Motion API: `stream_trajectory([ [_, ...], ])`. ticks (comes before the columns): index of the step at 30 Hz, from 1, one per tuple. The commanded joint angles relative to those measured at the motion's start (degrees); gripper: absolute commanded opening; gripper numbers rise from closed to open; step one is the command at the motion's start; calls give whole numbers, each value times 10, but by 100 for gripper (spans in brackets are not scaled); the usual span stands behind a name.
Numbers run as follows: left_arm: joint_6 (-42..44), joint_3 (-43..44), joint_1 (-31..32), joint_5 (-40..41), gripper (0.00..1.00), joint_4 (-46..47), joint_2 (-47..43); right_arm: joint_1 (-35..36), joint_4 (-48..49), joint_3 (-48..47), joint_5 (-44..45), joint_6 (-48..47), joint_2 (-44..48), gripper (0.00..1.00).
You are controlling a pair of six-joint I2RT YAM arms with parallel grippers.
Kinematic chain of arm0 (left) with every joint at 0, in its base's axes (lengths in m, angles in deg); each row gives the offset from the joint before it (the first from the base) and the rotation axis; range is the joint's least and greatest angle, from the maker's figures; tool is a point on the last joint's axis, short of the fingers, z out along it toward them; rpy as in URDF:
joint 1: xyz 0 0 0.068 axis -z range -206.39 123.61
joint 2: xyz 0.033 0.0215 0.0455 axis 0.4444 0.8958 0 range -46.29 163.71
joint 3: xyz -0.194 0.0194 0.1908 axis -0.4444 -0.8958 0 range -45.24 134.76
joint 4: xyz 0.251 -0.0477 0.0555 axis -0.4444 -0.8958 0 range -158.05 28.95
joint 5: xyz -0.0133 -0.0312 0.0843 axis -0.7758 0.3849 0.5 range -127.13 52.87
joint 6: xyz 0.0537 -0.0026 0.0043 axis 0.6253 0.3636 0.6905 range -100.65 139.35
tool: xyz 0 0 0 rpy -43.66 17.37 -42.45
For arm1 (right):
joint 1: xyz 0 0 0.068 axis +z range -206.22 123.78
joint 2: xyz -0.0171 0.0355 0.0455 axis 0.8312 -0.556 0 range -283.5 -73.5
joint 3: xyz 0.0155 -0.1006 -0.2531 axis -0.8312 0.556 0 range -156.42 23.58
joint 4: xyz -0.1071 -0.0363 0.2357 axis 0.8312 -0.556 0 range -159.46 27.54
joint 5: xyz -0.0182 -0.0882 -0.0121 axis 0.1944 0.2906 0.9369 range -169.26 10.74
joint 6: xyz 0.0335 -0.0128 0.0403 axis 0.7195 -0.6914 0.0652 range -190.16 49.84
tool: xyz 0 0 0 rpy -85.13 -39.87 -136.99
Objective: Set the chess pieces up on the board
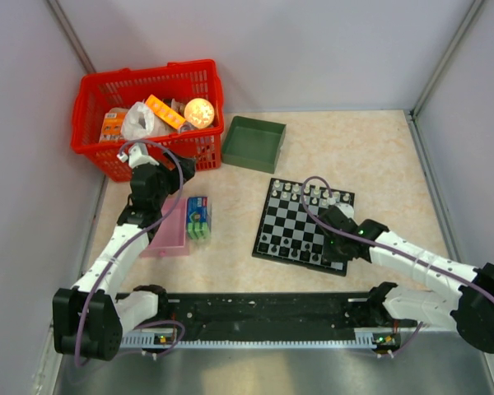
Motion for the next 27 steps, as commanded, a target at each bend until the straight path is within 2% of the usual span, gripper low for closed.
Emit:
stream_trajectory([
  [1,0,-3,-3,-3,99,32,-11,7,-15,-22,14,7,-8,6],
  [22,0,-3,-4,-5,99,33,-10,20,-22,-29,21,7,-28,4],
  [27,1,-2,-4,-5,99,34,-9,21,-27,-30,26,11,-24,0],
])
